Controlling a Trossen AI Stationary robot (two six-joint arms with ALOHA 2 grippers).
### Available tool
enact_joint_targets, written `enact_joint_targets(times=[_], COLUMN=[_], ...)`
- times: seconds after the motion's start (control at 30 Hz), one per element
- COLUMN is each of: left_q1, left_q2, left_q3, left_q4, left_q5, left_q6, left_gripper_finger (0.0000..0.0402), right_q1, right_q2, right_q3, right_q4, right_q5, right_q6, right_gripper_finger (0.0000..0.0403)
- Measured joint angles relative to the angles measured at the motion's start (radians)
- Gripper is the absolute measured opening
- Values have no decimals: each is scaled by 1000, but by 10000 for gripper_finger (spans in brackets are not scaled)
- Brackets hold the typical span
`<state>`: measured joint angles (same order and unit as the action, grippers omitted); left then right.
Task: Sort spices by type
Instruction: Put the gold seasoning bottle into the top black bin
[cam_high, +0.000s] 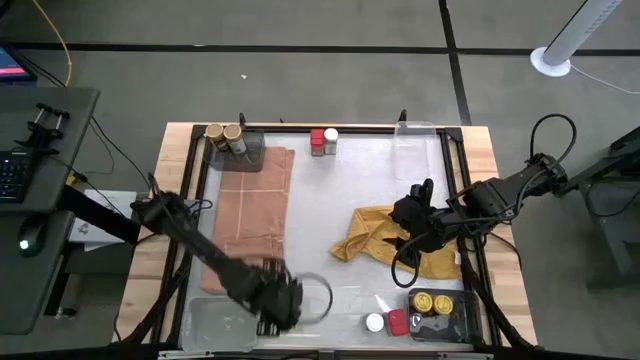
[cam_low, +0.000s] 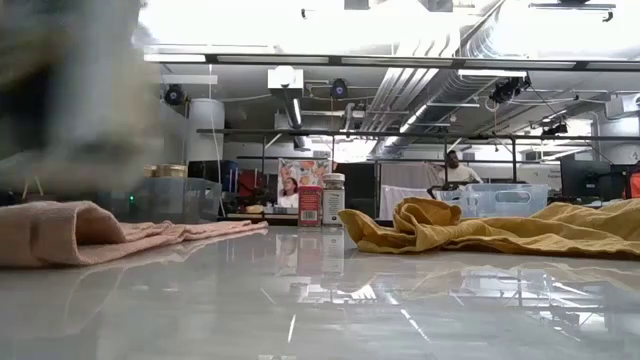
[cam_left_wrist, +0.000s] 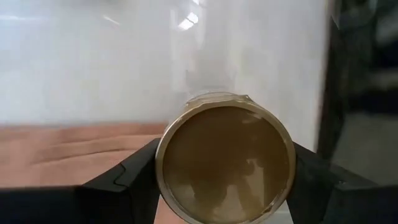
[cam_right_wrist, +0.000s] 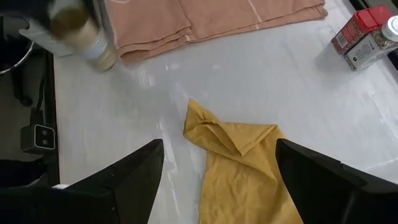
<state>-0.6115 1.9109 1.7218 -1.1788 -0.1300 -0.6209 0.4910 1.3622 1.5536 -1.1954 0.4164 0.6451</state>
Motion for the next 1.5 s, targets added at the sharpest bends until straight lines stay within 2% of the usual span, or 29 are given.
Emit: enact_joint_targets(times=[0.1, 0.17, 0.23, 0.27, 0.37, 0.47, 0.53, 0.6, 0.67, 0.77, 0.87, 0.93, 1.13, 1.3, 1.5], left_q1=[70, 143, 262, 332, 558, 808, 978, 1129, 1254, 1393, 1475, 1493, 1493, 1488, 1488], left_q2=[-103, -177, -245, -288, -410, -478, -493, -505, -508, -494, -495, -490, -492, -493, -469], left_q3=[41, 57, 54, 26, -70, -156, -202, -244, -294, -371, -443, -480, -532, -532, -532], left_q4=[-138, -270, -412, -420, -294, -272, -174, -71, 7, 174, 233, 270, 289, 292, 282], left_q5=[-147, -250, -282, -281, -271, -346, -375, -339, -259, -171, -52, 5, 12, -61, -30], left_q6=[-51, -180, -299, -290, -188, -13, 94, 188, 251, 279, 259, 264, 256, 230, 229], left_gripper_finger=[234, 234, 234, 234, 234, 234, 234, 234, 234, 234, 234, 234, 234, 234, 234], right_q1=[0, 0, -3, -7, -35, -74, -95, -118, -144, -185, -223, -244, -310, -361, -396], right_q2=[0, 0, 0, 0, 0, 0, 0, 0, 0, 0, 0, 0, 0, 0, 0], right_q3=[0, 0, 0, 0, 0, 0, 0, 0, 0, 0, 0, 0, 0, 0, 0], right_q4=[-1, -3, -13, -20, -34, -35, -35, -35, -35, -34, -30, -28, -27, -27, -27], right_q5=[0, 18, 70, 92, 130, 132, 132, 132, 131, 131, 131, 131, 120, 57, 36], right_q6=[-24, -25, -13, 1, 46, 81, 107, 135, 162, 199, 226, 229, 160, 75, 0], right_gripper_finger=[305, 305, 305, 305, 305, 305, 305, 305, 305, 305, 305, 305, 305, 305, 305])
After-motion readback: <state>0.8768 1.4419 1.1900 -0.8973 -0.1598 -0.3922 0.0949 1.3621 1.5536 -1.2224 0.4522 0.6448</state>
